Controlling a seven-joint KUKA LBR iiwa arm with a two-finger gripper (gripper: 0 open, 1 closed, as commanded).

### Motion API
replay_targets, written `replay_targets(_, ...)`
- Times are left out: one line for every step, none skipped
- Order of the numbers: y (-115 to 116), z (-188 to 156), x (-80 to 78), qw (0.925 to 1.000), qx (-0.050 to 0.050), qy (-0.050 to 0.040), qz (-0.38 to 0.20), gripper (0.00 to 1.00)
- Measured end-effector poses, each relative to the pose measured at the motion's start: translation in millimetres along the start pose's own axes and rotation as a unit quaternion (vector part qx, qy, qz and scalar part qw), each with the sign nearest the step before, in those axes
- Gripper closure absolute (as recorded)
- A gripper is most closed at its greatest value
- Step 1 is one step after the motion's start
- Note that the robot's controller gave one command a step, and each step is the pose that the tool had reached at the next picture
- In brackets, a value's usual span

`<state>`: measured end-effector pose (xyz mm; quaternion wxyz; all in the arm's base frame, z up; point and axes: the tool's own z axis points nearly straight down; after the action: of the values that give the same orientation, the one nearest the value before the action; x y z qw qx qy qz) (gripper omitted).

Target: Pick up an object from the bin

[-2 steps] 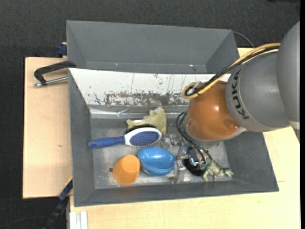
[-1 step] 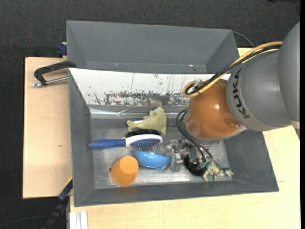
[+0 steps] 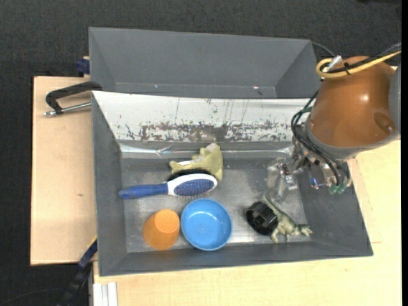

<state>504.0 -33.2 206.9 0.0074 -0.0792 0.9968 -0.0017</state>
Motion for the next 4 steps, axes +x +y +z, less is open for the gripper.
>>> replay_targets(3.1, 4.6, 1.3, 1.0, -0.002, 0.0046, -0.002, 0.0)
replay_targets(-22.4, 129.0, 12.4, 0.9922, -0.004, 0.009, -0.125, 0.0)
replay_targets(-22.4, 126.3, 10.6, 0.9922, -0.003, 0.0063, -0.125, 1.0)
replay_targets(-19.8, 125.1, 8.6, 0.9922, -0.005, 0.0031, -0.125, 0.0)
